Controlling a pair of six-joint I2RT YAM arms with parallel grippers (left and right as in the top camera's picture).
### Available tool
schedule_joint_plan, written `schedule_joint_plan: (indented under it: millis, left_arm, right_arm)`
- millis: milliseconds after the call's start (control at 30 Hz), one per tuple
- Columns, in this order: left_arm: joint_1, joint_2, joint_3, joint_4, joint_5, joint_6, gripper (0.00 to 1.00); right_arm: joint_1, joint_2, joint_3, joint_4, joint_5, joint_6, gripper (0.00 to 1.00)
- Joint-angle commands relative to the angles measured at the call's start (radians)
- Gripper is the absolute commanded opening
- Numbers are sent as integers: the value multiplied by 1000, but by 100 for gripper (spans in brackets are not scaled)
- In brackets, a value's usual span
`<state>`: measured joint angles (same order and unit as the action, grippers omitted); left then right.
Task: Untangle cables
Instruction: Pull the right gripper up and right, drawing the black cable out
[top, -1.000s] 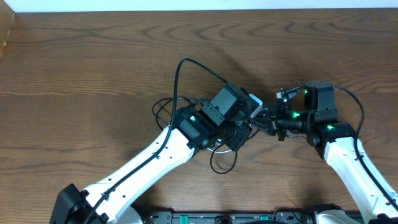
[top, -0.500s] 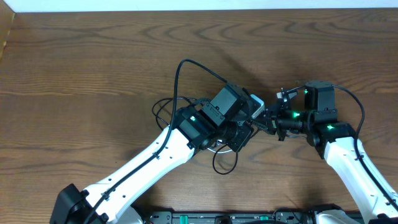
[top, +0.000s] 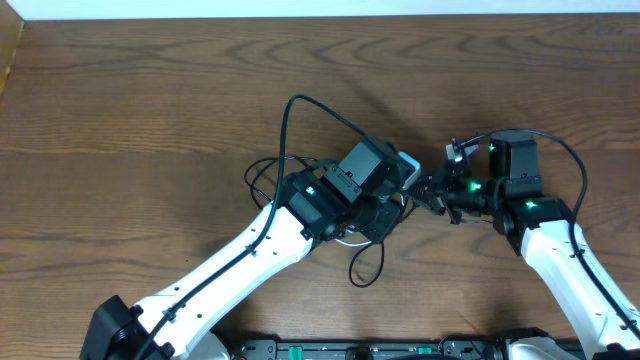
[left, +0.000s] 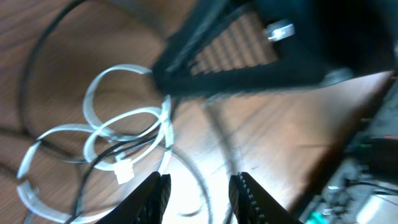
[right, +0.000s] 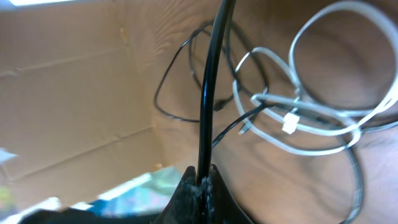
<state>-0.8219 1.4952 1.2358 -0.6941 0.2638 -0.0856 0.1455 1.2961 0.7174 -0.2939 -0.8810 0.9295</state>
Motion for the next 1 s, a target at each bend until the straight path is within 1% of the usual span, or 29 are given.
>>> schedule_joint_plan:
  millis: [0,67,100,167,233,300,333,400,433,500,633,700,767,967]
  left_arm:
    - [-2,3,5,-49,-253,-54,34]
    - [-1,3,5,-77,-377,-122,34]
    - [2,3,5,-98,-463,-164,35]
    - [13,3,5,-115,-524,-207,37]
    - [30,3,5,-126,-538,-240,39]
    - [51,3,5,-132,-538,-262,40]
    - [61,3,5,-135,-538,-272,41]
    - [78,3,5,-139,-536,-276,42]
    - [87,3,5,-142,-536,-276,43]
    - [99,3,5,-145,-534,-276,43]
    - [110,3,5,-162,-534,-276,43]
    - [110,3,5,-167,-534,-276,43]
    - [110,3,5,-170,-534,-277,43]
    - [110,3,5,-174,-534,-288,43]
  right_arm:
    - [4,0,-1,-14,78,-260,1]
    - [4,0,-1,-19,92,-364,1]
    - [4,0,-1,-18,93,-447,1]
    - [4,0,-1,-11,93,-521,1]
    - [4,0,-1,9,81,-580,1]
    - [4,0,-1,52,13,-651,1]
    - [4,0,-1,96,-51,-689,1]
    - [3,0,-1,202,-153,-699,1]
    - [3,0,0,299,-219,-686,1]
    - [-3,0,3,450,-261,-604,1]
    - [-38,0,30,794,-261,-380,1]
    - [-67,0,63,892,-248,-310,1]
    - [-99,0,112,926,-222,-267,1]
    - [-201,0,317,907,-156,-203,1]
